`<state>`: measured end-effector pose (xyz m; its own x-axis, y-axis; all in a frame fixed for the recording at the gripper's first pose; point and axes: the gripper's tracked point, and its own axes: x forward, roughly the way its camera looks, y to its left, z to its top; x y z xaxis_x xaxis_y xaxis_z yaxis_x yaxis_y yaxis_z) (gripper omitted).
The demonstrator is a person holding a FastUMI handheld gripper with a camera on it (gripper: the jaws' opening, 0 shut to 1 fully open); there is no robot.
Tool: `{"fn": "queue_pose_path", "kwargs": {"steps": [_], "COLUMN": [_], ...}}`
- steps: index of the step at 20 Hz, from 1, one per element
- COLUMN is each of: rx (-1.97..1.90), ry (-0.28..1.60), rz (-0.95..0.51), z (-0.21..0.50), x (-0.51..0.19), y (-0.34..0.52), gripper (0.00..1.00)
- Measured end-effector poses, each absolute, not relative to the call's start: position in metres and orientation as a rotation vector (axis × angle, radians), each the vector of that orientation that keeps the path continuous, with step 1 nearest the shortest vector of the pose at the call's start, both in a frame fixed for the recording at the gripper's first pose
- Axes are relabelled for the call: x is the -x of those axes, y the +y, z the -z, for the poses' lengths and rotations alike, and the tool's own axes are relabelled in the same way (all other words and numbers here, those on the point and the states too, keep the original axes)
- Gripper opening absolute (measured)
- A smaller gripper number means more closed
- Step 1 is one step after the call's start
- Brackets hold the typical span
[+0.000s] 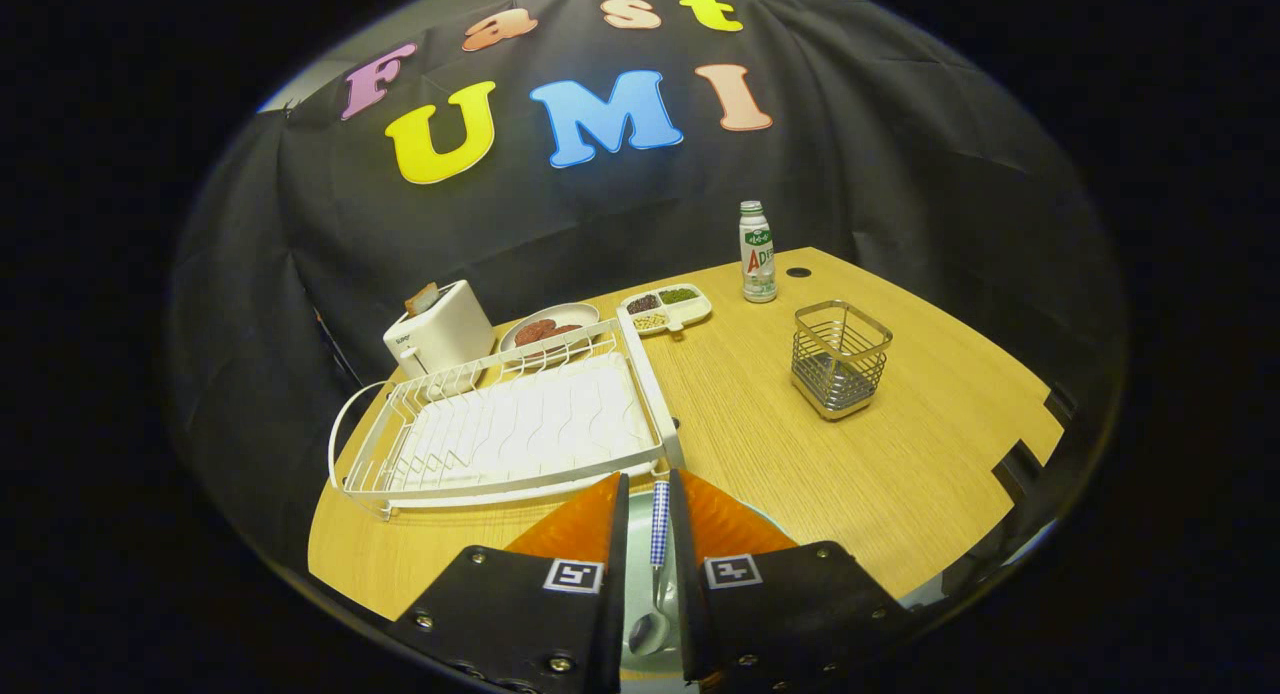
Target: Take the plate from the dish rack, then take the spoon from the basket and place it into the plate.
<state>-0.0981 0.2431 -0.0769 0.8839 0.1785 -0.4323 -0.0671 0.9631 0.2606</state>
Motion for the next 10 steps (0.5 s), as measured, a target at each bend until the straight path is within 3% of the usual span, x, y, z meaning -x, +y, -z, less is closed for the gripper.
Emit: {"fn": "queue_pose_path", "kwargs": {"steps": [10], "rx": [-0.147], "ry": [0.260], "rz": [-0.145], "z": [-0.026], "x": [0.073], "y": [0.223], "gripper": [0.23]}}
